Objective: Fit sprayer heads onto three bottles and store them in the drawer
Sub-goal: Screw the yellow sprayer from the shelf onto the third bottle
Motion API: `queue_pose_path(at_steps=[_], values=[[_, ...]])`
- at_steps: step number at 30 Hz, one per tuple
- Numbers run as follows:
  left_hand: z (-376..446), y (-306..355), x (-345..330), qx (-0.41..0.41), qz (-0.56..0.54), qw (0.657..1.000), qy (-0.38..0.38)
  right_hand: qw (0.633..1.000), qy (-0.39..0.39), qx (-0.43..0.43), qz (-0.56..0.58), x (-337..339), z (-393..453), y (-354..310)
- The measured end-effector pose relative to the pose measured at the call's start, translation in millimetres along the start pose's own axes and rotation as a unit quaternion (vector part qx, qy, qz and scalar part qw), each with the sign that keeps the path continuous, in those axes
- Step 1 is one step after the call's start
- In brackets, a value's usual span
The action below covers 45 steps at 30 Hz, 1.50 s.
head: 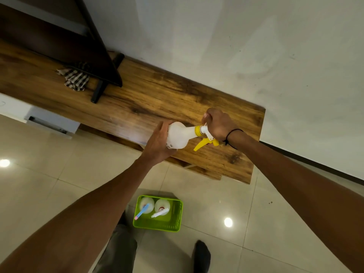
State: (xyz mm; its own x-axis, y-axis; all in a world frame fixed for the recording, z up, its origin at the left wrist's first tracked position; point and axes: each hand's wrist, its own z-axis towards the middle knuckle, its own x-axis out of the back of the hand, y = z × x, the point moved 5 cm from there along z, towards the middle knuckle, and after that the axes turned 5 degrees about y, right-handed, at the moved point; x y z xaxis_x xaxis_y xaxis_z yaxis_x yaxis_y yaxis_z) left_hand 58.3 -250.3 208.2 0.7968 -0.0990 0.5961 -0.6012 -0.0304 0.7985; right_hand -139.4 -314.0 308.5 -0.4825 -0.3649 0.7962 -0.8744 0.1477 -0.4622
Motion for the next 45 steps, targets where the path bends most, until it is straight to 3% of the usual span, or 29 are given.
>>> queue_pose_path(at_steps=[6,12,15,20,27,33,37,39,45], values=[[-42,8,-6,0.06,-0.044,0.994,0.079,0.994,-0.063,0.058,0.067,-2,-37,-22],[-117,4,-23,0.087,-0.058,0.987,0.118,0.986,-0.085,0.146,0.002,-30,-83,-25],[-154,-1,-43,0.169,-0.091,0.974,0.121,0.983,-0.096,0.153,-0.013,-53,-102,-12],[-207,-16,-80,0.361,-0.233,0.896,0.115,0.987,-0.094,0.129,-0.027,-94,-129,17],[-263,-15,-140,0.459,-0.434,0.762,0.143,0.99,-0.116,0.076,-0.038,-149,-164,65],[-307,-35,-189,0.509,-0.491,0.693,0.143,0.989,-0.142,0.024,-0.027,-216,-185,115],[-332,-80,-224,0.565,-0.516,0.621,0.168,0.987,-0.161,-0.015,-0.016,-275,-194,147],[-345,-105,-242,0.584,-0.51,0.609,0.168,0.985,-0.168,-0.032,-0.012,-306,-196,161],[-368,-162,-283,0.588,-0.495,0.623,0.145,0.98,-0.181,-0.081,-0.007,-387,-198,198]])
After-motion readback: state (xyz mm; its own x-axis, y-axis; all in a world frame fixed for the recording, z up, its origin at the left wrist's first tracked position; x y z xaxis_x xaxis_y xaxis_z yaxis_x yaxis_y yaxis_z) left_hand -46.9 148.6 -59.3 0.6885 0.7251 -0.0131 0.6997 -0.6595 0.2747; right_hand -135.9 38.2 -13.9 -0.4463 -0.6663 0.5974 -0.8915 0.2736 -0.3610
